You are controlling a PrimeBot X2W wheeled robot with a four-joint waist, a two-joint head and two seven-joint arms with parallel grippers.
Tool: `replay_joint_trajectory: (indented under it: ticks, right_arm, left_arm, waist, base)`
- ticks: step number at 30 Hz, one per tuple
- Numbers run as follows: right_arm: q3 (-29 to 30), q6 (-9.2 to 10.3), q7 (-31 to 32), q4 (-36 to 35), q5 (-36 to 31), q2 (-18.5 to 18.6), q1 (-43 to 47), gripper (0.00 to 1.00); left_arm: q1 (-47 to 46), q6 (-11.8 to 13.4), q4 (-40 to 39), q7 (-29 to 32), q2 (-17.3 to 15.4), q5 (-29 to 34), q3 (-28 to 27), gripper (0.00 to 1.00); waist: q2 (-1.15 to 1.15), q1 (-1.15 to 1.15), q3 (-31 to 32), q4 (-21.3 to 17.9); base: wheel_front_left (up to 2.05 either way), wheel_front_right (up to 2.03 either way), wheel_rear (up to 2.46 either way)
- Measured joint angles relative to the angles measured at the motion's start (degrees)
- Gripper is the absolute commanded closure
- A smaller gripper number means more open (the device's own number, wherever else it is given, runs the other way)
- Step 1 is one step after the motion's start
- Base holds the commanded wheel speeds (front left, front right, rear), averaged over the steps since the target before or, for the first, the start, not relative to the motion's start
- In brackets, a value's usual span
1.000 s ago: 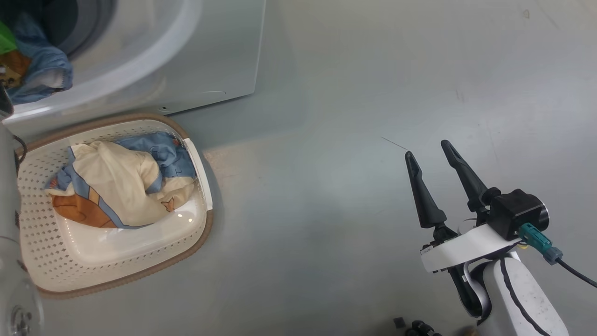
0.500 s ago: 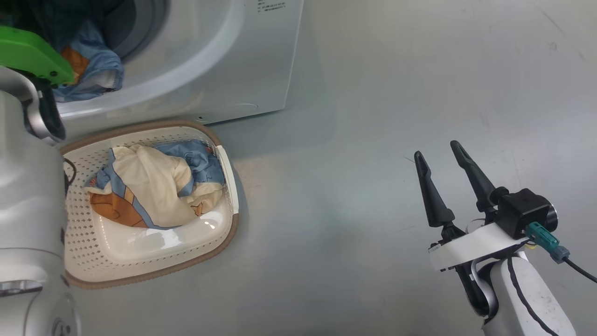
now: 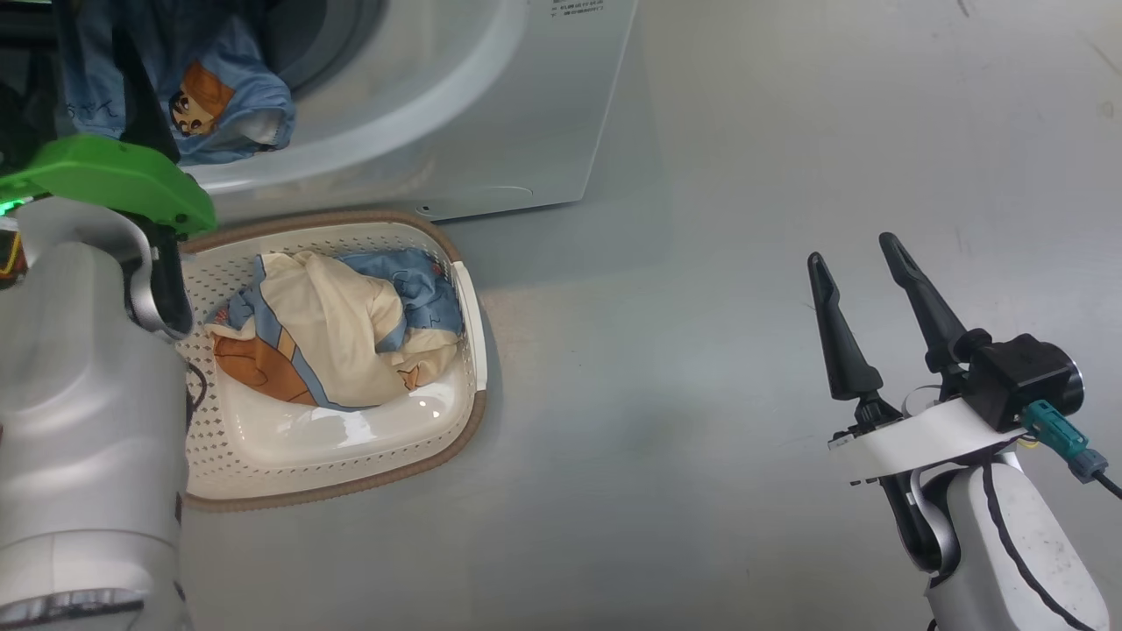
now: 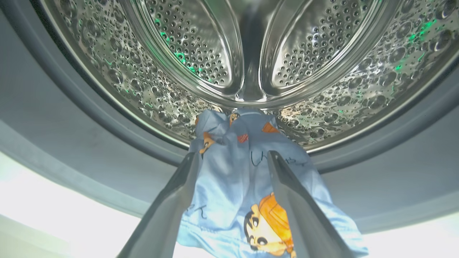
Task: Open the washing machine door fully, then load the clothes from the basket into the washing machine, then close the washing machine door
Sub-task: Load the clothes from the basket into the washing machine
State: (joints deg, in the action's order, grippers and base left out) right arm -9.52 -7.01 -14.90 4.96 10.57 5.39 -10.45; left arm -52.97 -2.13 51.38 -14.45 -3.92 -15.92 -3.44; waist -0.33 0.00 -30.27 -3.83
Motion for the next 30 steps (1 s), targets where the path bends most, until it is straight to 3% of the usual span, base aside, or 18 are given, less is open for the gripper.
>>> replay_joint_trajectory:
  ticks: [17, 30]
  right_arm:
    - [1.7, 0.0, 0.0, -0.9, -0.5, 0.2, -0.9, 0.0]
    - [2.4, 0.0, 0.0, -1.5, -0.5, 0.1, -0.9, 0.0]
  left_arm:
    - [16.8, -2.5, -11.7, 0.0, 2.4, -3.7, -2.1, 0.0]
    - [27.4, -3.5, -19.0, 0.0, 2.6, -4.7, 0.7, 0.0]
  waist:
    - [0.0, 0.0, -0.6, 2.6]
    - [0.0, 0.0, -0.8, 2.2]
  base:
    - [0.0, 0.0, 0.0]
    - [0.0, 0.0, 0.0]
